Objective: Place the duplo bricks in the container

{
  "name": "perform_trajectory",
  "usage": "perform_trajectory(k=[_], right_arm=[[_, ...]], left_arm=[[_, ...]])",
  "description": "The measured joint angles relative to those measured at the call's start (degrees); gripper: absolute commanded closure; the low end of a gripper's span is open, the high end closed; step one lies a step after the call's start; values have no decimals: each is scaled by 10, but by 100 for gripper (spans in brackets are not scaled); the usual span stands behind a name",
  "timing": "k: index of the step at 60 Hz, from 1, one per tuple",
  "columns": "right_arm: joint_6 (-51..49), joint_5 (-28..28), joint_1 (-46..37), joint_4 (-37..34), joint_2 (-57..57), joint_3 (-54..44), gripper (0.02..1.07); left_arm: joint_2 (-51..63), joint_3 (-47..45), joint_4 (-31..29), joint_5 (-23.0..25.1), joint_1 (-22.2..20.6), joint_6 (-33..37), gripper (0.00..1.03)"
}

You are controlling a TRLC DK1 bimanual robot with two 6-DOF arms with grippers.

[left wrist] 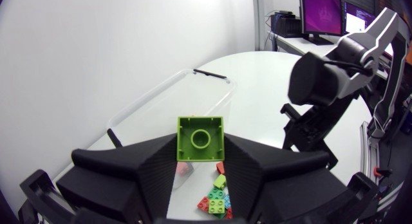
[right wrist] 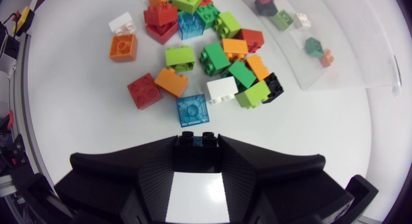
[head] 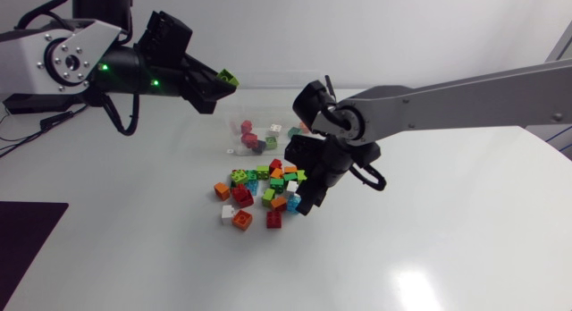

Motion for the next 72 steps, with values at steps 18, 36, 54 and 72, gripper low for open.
perform_trajectory(k=[18, 36, 54, 72], right_arm=[[17, -8, 0, -10, -62, 5, 71], [37, -34, -8, -8, -91, 43, 71], [61, -60, -35, 31, -96, 69, 71], [81, -72, -60, 84, -96, 105, 71]], left_arm=[[85, 72, 55, -35, 0, -49, 65], [180, 146, 89, -70, -2, -76, 65], [254, 199, 119, -120, -10, -89, 40], [279, 217, 127, -168, -15, -89, 5]])
